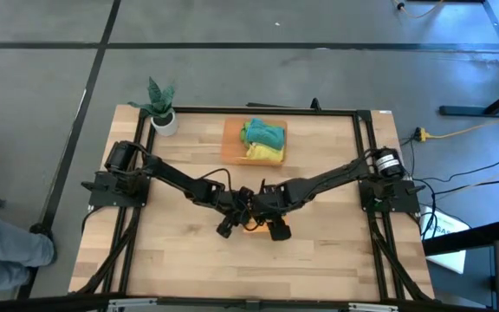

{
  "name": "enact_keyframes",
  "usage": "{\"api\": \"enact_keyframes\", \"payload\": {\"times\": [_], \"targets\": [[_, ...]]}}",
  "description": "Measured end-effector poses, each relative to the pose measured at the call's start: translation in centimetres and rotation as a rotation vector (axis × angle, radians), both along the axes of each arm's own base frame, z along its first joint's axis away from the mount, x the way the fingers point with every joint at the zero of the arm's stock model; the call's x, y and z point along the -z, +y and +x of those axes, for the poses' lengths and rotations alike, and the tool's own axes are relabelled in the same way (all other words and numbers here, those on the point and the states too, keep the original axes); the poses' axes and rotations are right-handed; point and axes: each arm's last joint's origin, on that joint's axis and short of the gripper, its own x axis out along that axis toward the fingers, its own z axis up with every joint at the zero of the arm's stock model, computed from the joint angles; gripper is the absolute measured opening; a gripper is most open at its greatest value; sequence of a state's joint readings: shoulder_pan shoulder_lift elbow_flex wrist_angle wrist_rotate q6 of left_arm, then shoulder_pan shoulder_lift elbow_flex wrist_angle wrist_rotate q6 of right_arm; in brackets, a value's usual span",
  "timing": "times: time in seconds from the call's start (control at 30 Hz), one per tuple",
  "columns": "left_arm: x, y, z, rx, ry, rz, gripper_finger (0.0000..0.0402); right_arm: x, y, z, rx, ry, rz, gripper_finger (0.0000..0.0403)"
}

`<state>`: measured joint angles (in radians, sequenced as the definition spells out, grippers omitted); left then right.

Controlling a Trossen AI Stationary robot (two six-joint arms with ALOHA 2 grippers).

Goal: Roll microfiber towels into tight, uniform cylinder then place into a basket
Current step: Roll the orange microfiber cloth, then put the rolled orange microfiber cloth into the orange bin

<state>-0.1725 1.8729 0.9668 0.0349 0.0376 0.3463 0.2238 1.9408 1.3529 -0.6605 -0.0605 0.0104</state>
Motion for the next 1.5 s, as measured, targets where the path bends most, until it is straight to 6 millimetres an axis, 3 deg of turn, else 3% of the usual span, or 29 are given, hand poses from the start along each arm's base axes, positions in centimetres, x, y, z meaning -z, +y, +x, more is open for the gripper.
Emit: {"api": "enact_keyframes", "payload": {"times": [0.23,0.93,1.2,1.5], "targets": [[0.2,0.0,-0.2,-0.002,0.028,0.003,0.006,1.4,-0.2,0.3,0.018,0.012,-0.117,0.0234],[-2.3,-1.0,-3.5,-0.008,0.196,0.121,0.006,2.2,-0.4,0.9,0.033,0.011,-0.059,0.0234],[-3.6,-0.6,-5.5,-0.082,0.319,0.108,0.006,2.1,-0.4,1.2,0.038,-0.021,-0.051,0.0234],[-3.4,-0.7,-6.4,-0.05,0.452,-0.008,0.006,2.2,-0.4,1.2,0.034,-0.022,-0.051,0.0234]]}}
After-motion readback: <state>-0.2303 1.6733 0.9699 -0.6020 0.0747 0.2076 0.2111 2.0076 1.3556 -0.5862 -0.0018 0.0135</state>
